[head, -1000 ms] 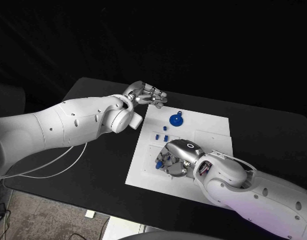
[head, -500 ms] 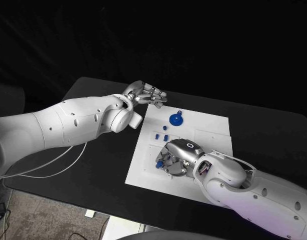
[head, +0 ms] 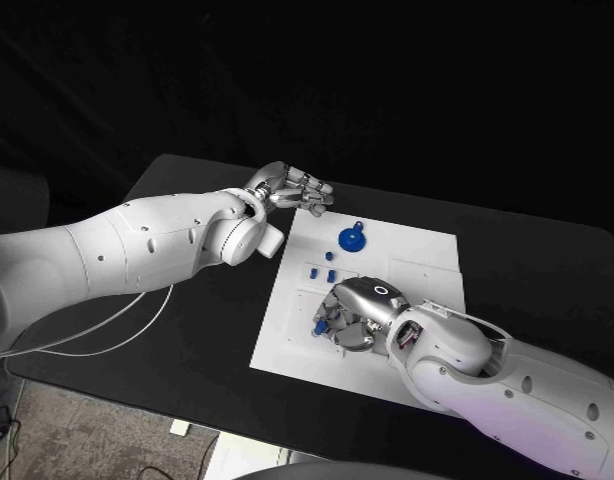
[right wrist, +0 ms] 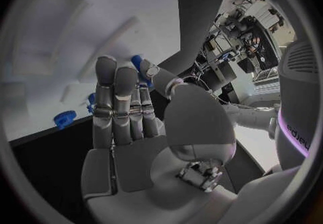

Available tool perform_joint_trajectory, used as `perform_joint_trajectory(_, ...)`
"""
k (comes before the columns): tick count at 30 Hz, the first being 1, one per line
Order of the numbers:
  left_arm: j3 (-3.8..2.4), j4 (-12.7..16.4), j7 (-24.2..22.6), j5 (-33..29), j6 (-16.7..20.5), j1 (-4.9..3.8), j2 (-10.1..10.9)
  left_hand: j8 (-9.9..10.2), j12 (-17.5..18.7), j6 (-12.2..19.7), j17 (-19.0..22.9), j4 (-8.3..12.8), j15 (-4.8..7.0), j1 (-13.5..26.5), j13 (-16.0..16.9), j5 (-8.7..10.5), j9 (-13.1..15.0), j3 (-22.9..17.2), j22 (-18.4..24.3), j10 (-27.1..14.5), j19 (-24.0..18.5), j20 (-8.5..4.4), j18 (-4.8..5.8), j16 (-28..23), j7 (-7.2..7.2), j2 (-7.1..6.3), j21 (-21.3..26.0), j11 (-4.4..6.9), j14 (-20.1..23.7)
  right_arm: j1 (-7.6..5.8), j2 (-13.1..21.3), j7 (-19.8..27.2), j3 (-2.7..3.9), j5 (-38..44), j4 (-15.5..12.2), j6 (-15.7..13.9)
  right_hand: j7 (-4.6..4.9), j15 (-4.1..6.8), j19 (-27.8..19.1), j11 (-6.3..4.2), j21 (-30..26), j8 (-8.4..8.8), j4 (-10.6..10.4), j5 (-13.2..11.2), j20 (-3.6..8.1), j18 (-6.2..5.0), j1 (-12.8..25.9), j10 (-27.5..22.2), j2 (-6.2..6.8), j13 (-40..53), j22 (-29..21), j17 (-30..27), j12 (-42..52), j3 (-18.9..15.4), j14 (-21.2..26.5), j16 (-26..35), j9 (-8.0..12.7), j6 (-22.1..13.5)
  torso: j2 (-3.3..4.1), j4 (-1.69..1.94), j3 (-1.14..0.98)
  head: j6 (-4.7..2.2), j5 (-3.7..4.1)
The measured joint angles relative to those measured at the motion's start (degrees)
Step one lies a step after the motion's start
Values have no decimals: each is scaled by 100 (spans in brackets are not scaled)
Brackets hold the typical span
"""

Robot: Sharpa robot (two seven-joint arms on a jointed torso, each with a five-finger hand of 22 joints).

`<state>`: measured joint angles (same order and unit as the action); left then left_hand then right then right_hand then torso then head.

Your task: Assemble the parts on the task board

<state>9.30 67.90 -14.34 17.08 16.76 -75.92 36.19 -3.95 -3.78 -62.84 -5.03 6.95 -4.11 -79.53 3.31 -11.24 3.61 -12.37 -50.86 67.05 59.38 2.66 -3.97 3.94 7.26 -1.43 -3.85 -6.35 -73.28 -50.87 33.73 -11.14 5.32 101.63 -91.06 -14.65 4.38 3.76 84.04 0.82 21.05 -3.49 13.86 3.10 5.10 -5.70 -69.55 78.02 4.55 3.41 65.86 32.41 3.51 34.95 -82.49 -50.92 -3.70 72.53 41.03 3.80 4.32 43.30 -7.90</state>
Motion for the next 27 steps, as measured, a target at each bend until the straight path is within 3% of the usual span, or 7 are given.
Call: perform_joint_trajectory(27, 0, 4, 15, 1, -15, 0, 3, 0, 0, 0, 0, -15, 0, 0, 0, 0, 0, 15, 26, 0, 0, 0, 0, 0, 0, 0, 0, 0, 0, 0, -50, -43, 0, 17, -15, -1, 0, 0, 0, 0, 0, 14, 15, -5, 0, 1, 27, 0, 7, 0, -2, 7, 0, -15, 0, 0, -1, 33, 1, 3, 1, 30, -19)
